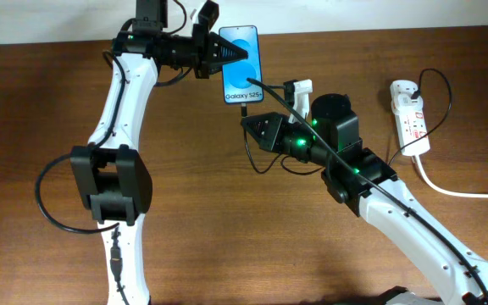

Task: Plug charger to phone and switch on socket
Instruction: 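Push the cable plug up into the phone's bottom port with the right gripper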

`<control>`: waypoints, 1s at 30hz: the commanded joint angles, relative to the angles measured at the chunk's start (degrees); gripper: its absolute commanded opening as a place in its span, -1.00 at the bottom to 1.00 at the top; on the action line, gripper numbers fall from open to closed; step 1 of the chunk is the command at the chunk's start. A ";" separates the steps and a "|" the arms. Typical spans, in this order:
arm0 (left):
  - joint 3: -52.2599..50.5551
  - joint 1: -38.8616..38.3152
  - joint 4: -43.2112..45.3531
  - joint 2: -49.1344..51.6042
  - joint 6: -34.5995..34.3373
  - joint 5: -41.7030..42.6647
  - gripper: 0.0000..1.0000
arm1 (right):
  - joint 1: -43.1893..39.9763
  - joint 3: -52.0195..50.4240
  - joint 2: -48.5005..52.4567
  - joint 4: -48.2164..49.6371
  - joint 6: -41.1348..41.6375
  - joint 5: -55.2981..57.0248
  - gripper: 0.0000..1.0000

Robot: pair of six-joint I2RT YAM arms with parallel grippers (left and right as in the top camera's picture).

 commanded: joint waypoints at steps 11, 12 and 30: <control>0.20 -0.92 -0.20 -0.52 0.55 3.19 -1.00 | -0.39 0.04 0.46 1.05 -0.79 2.43 -0.92; 0.20 -1.33 -0.17 -0.52 0.55 3.19 -1.00 | -0.63 0.04 0.46 1.03 -0.79 2.43 -0.92; 0.20 -3.37 -1.38 -0.52 0.57 3.21 -1.00 | -5.40 0.04 2.14 6.19 -0.76 2.40 -0.92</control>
